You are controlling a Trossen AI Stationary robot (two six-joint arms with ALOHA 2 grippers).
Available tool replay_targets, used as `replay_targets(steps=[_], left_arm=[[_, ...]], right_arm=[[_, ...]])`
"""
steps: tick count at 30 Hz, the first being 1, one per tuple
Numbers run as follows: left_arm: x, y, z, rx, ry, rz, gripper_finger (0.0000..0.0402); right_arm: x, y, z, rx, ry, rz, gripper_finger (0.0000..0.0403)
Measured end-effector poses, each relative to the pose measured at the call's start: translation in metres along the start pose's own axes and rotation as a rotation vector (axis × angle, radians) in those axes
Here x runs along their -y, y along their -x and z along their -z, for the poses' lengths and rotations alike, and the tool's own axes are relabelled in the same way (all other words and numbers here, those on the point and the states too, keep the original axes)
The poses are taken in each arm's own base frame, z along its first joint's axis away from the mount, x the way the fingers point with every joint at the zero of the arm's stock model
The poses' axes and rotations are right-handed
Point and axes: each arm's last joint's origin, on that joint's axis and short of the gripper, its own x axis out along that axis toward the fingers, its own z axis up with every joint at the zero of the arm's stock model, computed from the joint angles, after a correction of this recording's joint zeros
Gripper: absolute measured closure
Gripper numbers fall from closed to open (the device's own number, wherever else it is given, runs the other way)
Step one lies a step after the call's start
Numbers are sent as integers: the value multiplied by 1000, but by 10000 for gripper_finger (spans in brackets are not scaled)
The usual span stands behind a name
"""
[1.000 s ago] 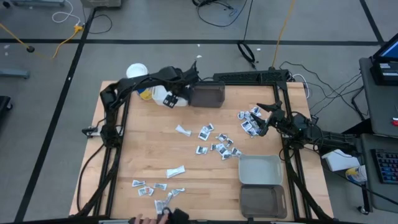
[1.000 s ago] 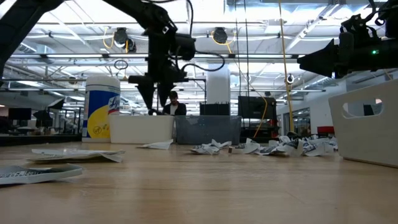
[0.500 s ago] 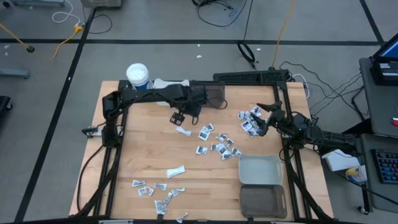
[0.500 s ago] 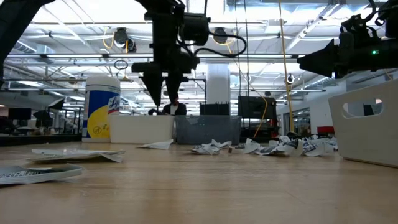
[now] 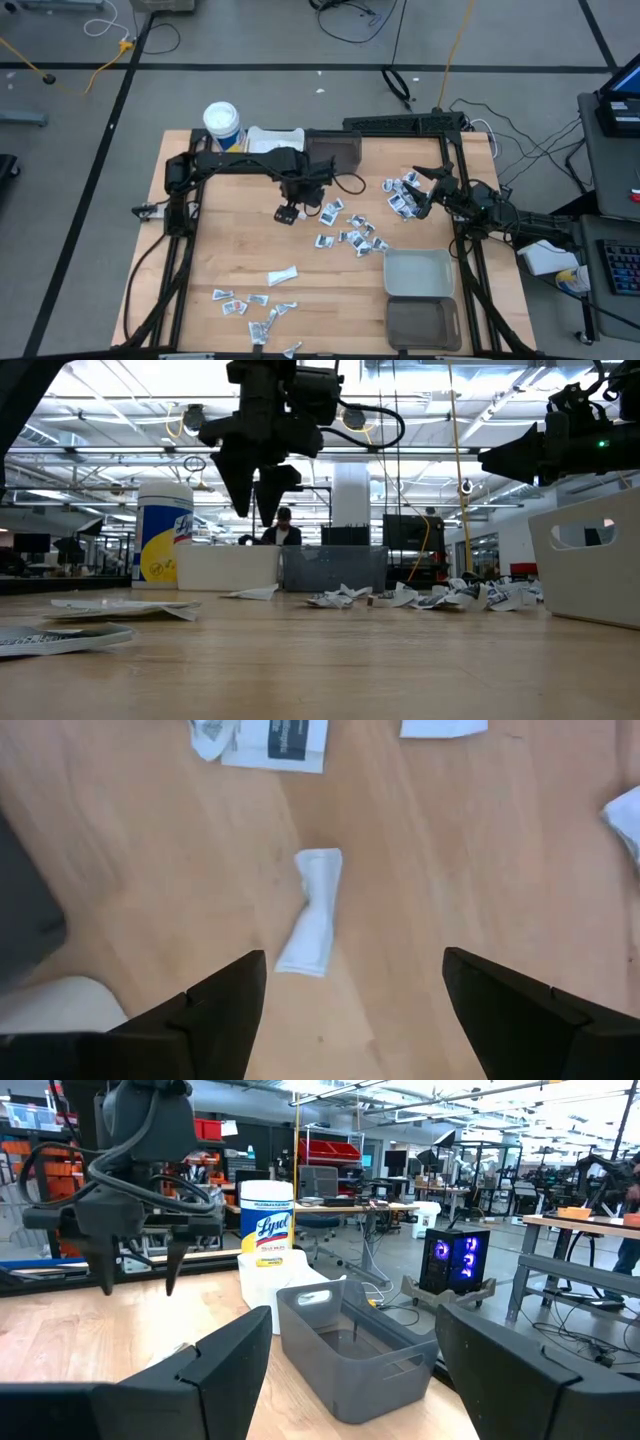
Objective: Pick & Place First Aid Supplies
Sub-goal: Put the green bandage into the white bin
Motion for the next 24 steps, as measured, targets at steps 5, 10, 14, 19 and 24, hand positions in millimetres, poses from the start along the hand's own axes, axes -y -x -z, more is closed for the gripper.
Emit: replay_targets(steps=[5, 10, 14, 19, 24], left_arm=[[-1, -7, 0, 5, -22, -8, 95], [-2, -28, 2, 14, -31, -13, 109], [-4, -42, 2, 47, -50, -33, 119], [-8, -56, 5, 81, -31, -41, 128], [-8, -75, 11, 92, -22, -39, 123]], right_arm=[[0, 0, 0, 0, 0, 0, 124], [0, 0, 0, 0, 0, 0, 124], [0, 0, 0, 0, 0, 1, 124], [0, 0, 0, 0, 0, 0, 124], [0, 0, 0, 0, 0, 0, 124]])
